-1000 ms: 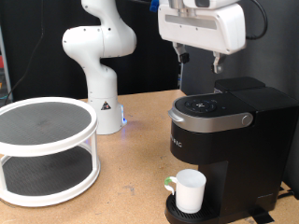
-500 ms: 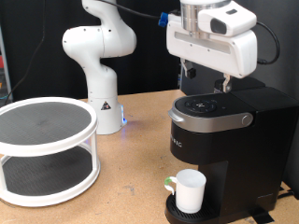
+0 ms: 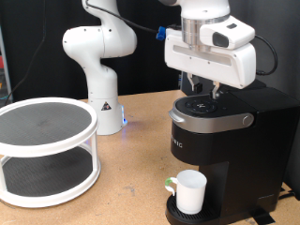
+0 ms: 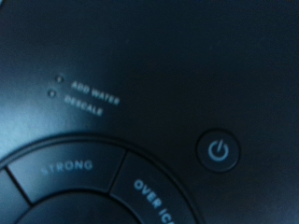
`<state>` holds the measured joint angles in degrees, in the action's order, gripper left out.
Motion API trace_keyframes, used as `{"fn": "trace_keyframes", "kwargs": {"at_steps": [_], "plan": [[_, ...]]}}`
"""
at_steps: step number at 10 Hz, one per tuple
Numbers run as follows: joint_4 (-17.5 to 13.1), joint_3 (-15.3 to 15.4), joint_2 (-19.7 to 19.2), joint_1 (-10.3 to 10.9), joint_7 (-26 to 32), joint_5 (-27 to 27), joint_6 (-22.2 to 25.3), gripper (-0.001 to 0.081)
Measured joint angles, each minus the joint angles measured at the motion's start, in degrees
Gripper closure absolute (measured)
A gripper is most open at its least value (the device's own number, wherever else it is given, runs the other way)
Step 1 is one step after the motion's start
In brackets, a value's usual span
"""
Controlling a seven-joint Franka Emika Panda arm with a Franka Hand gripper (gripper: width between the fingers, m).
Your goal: Make a cup of coffee with the keurig machine
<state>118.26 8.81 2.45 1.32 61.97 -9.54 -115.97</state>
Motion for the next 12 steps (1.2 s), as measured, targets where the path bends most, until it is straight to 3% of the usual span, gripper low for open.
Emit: {"fn": "trace_keyframes", "kwargs": {"at_steps": [1,2,3,4,5,7,12], "plan": [[2.5,0.1,1.2,0.0,0.0,0.2,-3.1,0.0423],[5.2,0.1,2.7,0.0,0.0,0.2,-6.7,0.0606],[7.8,0.1,4.1,0.0,-0.1,0.1,-9.9,0.0731],[9.8,0.1,5.3,0.0,-0.2,0.0,-11.9,0.0731],[11.3,0.1,6.2,-0.1,-0.4,-0.1,-13.0,0.0790],[12.9,0.1,7.1,-0.1,-0.8,-0.2,-14.6,0.0801],[13.3,0.0,7.0,-0.1,-1.8,-1.5,-17.4,0.0801]]}}
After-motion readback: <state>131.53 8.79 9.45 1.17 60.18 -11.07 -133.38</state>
